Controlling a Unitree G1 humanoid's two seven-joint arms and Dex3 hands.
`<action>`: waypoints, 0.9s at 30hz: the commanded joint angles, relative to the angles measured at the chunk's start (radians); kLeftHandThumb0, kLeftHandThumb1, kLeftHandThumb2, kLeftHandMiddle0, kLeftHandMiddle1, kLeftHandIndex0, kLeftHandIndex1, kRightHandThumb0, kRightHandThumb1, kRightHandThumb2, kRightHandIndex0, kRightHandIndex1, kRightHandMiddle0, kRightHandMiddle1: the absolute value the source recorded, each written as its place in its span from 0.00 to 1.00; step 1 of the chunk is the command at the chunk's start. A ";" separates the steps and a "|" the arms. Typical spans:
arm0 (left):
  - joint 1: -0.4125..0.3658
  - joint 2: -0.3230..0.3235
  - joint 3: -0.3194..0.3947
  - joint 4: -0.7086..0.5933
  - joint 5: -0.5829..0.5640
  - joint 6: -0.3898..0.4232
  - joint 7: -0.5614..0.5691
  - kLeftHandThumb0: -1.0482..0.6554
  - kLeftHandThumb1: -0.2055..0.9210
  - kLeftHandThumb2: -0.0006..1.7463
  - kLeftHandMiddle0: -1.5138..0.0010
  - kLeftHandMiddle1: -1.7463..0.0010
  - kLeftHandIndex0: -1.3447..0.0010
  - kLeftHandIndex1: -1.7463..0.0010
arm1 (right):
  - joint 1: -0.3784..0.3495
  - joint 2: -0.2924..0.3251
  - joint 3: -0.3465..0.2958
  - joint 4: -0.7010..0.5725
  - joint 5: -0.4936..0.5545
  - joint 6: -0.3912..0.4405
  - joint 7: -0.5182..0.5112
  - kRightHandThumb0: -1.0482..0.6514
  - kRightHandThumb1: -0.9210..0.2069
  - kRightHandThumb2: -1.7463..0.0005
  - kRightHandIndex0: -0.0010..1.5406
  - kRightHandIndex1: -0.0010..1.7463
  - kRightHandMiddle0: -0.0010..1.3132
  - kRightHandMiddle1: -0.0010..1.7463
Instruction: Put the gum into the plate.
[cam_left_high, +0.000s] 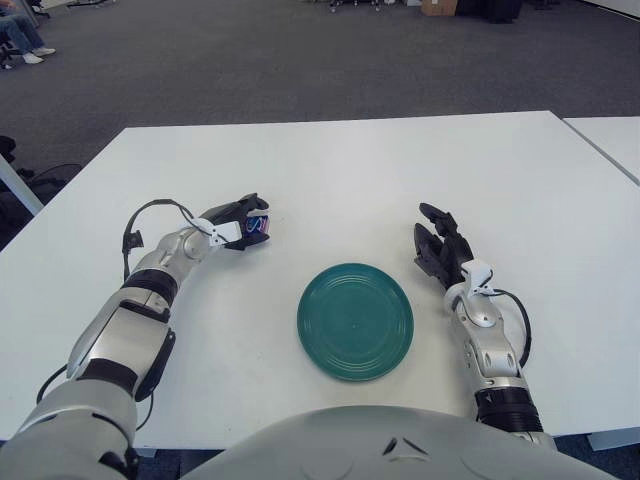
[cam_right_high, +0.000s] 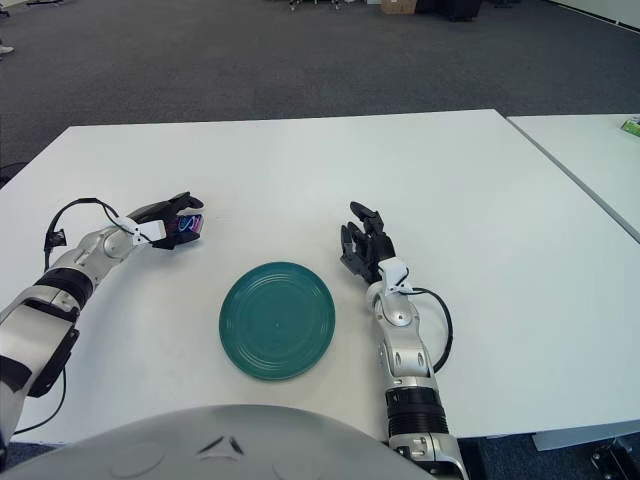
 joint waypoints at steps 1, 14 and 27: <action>0.016 -0.011 -0.016 0.003 0.014 -0.006 0.009 0.10 1.00 0.18 0.83 1.00 0.97 0.48 | 0.018 -0.003 -0.008 0.036 0.010 0.059 0.002 0.28 0.00 0.58 0.20 0.00 0.00 0.32; 0.045 0.001 -0.016 0.003 0.005 -0.016 0.043 0.13 1.00 0.14 0.83 1.00 0.94 0.48 | 0.012 -0.014 -0.027 0.033 0.028 0.075 0.018 0.28 0.00 0.57 0.19 0.00 0.00 0.29; 0.065 0.015 -0.025 0.027 0.023 -0.017 0.119 0.22 0.98 0.14 0.77 0.98 0.87 0.39 | -0.013 -0.027 -0.042 0.060 0.050 0.086 0.030 0.27 0.00 0.58 0.18 0.00 0.00 0.29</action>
